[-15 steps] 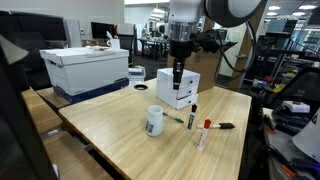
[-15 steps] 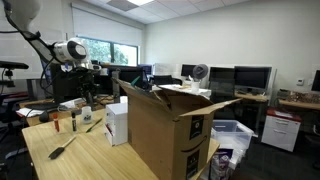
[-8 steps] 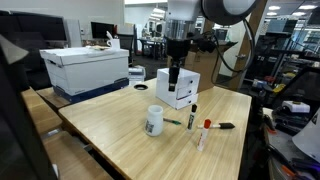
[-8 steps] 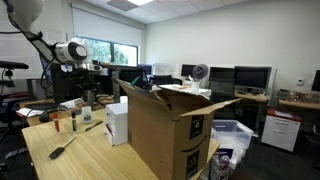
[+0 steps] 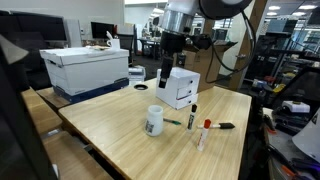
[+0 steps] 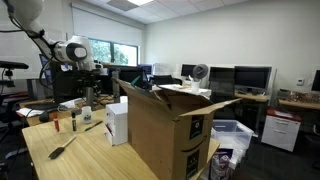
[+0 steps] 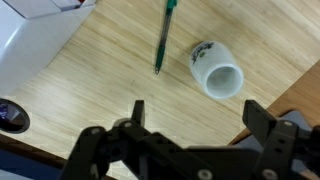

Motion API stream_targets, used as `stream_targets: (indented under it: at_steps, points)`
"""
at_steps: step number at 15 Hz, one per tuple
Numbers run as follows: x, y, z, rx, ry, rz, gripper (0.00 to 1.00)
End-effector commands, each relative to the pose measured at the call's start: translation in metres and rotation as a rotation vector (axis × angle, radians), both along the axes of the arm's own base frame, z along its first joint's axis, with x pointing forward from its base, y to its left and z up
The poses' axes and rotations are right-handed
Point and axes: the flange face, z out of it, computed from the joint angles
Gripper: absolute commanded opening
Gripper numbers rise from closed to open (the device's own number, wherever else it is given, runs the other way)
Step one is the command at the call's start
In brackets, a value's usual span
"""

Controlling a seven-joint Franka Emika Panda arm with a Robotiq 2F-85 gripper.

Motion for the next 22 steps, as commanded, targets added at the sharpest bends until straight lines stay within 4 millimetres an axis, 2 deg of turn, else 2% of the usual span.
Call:
stream_targets:
  at_steps: [1, 4, 8, 16, 22]
  points:
    - [-0.007, 0.002, 0.005, 0.042, -0.017, 0.037, 1.00]
    - [-0.020, 0.009, 0.006, -0.034, 0.030, 0.125, 1.00]
    - [-0.032, 0.013, 0.013, -0.101, 0.057, 0.120, 1.00]
    - [-0.027, 0.001, 0.026, -0.157, 0.008, -0.150, 1.00]
    - [-0.021, 0.004, 0.021, -0.133, 0.015, -0.163, 1.00]
